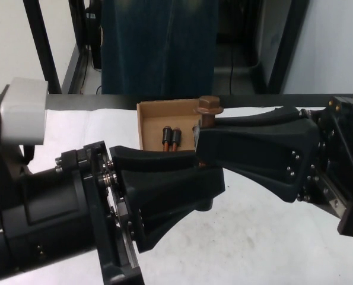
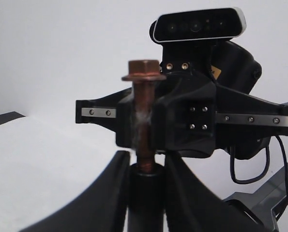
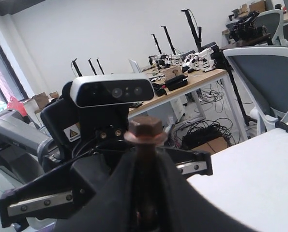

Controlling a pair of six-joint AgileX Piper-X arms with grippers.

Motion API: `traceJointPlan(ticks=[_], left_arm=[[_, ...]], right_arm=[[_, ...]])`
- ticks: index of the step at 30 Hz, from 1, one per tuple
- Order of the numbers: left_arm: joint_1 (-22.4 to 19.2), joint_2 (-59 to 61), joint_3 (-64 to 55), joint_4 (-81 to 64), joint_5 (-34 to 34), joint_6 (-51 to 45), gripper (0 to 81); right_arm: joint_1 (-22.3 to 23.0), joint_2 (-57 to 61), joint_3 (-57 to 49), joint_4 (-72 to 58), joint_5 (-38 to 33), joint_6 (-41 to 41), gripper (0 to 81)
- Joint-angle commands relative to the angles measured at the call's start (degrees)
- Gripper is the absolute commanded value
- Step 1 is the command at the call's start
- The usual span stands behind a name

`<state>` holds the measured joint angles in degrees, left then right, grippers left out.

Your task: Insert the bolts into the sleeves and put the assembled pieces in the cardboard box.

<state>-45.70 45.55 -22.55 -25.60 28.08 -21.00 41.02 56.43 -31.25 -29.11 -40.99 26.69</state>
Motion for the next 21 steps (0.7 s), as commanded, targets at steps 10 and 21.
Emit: traceJointPlan(ticks=[10, 21], left_arm=[[-0.2, 0.1, -1.3, -3.0, 2.1, 1.5, 0.9], [-0.2, 0.1, -1.3, -0.4, 2.1, 4.4, 0.9]], right_arm=[[0.0, 0.1, 0.0, 1.9, -2.3, 1.4, 0.2], [0.0, 0.1, 0.0, 1.9, -1.8, 1.1, 35.8]])
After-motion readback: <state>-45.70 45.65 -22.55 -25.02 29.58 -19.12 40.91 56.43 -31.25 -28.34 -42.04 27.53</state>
